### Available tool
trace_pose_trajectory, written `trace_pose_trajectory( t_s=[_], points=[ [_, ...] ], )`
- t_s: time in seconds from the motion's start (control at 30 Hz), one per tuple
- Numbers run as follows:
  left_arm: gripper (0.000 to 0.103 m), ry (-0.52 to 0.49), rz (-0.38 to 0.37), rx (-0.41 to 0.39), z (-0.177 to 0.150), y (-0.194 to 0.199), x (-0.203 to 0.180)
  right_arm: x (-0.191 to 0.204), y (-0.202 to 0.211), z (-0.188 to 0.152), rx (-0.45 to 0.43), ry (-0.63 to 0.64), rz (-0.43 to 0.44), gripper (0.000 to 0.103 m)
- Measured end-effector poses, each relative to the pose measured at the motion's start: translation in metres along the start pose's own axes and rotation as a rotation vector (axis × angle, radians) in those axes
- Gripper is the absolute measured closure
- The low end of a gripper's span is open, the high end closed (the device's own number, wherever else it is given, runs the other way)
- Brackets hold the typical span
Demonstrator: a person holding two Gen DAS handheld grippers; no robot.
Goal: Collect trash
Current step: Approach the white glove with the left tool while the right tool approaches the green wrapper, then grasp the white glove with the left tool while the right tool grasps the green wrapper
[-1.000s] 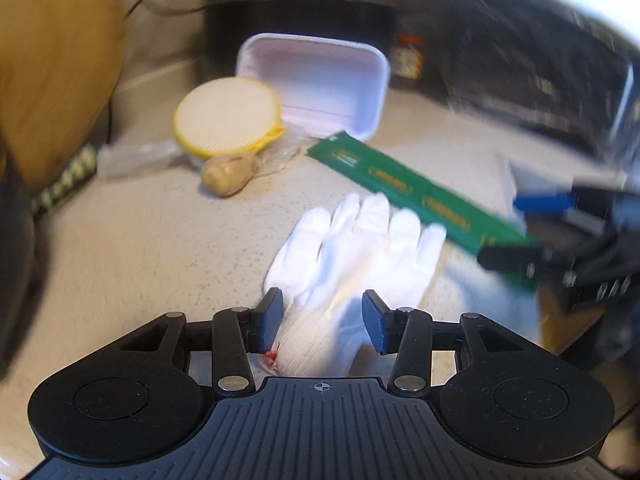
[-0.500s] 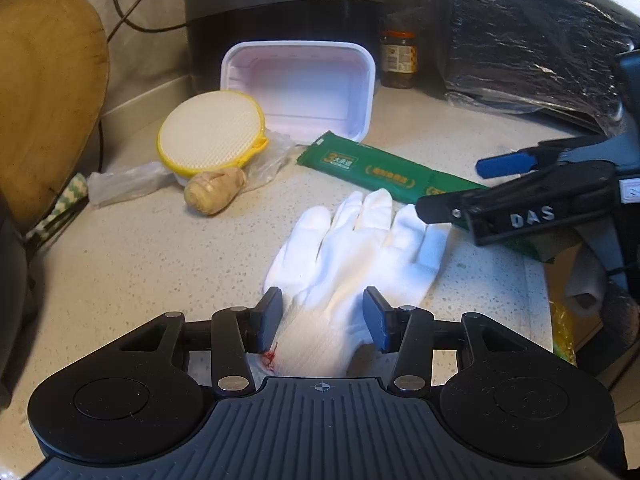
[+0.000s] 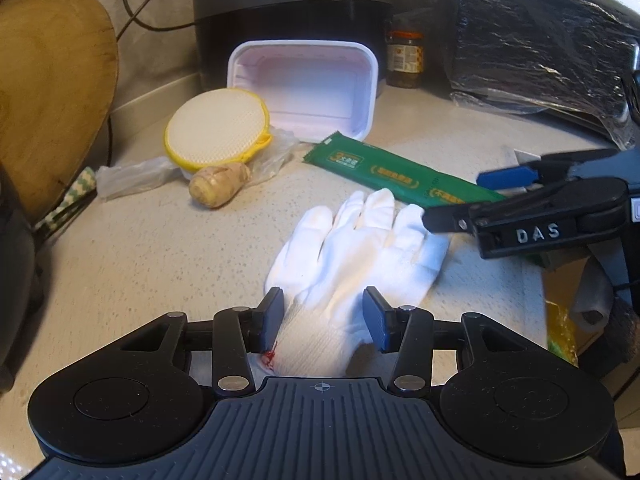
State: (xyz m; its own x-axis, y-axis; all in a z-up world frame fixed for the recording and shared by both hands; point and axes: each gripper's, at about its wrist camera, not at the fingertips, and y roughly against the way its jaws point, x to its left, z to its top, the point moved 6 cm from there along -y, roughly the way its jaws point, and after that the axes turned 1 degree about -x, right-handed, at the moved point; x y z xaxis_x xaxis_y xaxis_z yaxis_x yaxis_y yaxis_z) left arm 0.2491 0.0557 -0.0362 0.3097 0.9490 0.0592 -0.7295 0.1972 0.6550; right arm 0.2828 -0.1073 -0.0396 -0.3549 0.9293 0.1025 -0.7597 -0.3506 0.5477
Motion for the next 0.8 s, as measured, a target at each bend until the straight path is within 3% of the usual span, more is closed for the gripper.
trace_pose_trajectory(
  t_s=[0.13, 0.3, 0.5, 0.67, 0.8],
  points=[
    [0.054, -0.016, -0.01, 0.023, -0.007, 0.01, -0.009, 0.008, 0.001, 0.0, 0.005, 0.009, 0.032, 0.02],
    [0.057, -0.01, -0.042, 0.03, -0.009, 0.023, -0.016, 0.015, -0.003, -0.006, 0.016, 0.039, 0.045, 0.028],
    [0.057, 0.001, -0.106, -0.088, 0.014, 0.041, -0.018, 0.012, -0.001, -0.007, 0.011, 0.024, 0.06, 0.028],
    [0.055, -0.074, -0.111, -0.05, 0.016, 0.021, -0.026, 0.008, 0.004, -0.01, 0.009, 0.007, 0.075, 0.028],
    [0.056, -0.116, -0.062, -0.017, 0.009, 0.002, -0.029, 0.006, 0.009, -0.014, 0.004, 0.012, 0.082, 0.028]
  ],
)
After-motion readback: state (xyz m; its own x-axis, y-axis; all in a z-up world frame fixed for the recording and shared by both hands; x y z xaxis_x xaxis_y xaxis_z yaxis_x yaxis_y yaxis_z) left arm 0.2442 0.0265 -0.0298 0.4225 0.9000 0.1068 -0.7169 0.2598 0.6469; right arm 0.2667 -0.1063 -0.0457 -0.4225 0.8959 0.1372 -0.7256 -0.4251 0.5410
